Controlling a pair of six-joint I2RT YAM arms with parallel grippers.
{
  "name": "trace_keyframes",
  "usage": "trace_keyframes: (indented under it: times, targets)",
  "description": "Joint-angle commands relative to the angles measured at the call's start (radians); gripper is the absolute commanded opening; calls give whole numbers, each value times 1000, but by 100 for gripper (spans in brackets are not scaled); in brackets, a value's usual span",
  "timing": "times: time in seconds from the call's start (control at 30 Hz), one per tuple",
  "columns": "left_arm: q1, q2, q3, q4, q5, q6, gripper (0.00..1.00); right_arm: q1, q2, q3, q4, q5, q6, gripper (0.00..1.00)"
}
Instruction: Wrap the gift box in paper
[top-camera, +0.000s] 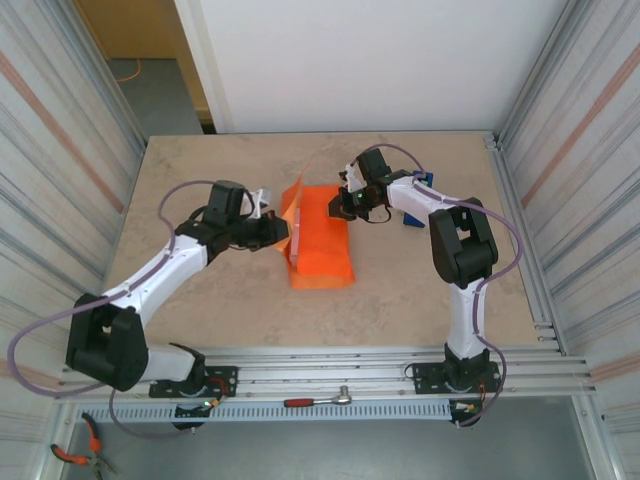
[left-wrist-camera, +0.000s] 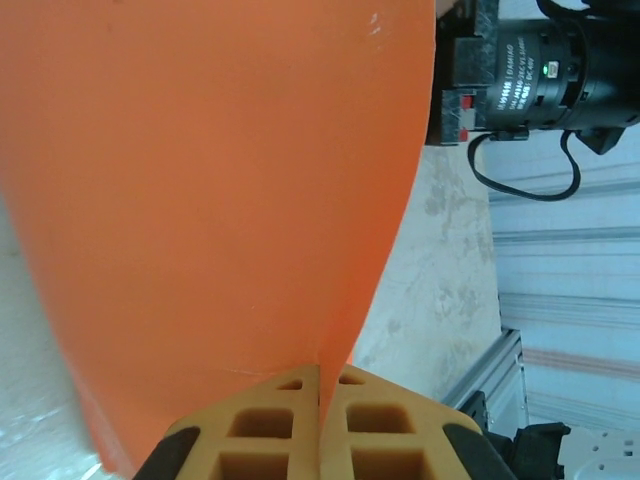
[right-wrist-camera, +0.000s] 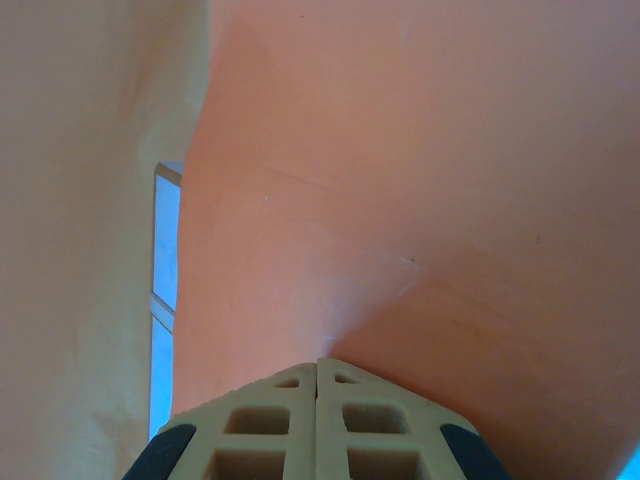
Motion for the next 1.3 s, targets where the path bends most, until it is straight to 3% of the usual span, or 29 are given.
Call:
trace_keyframes:
  times: [0.0, 0.4, 0.8, 1.27]
  targets:
    - [-49, 55, 60, 47, 26, -41, 4, -8, 42, -59, -112, 72, -26, 0]
    - [-208, 350, 201, 123, 39, -70, 4, -1, 45, -66, -107, 77, -23, 0]
    - [-215, 470, 312, 77, 28, -44, 4, 3, 45, -83, -98, 82, -19, 0]
    - [-211, 511, 175, 116, 82, 13, 4, -1, 45, -91, -98, 78, -19, 0]
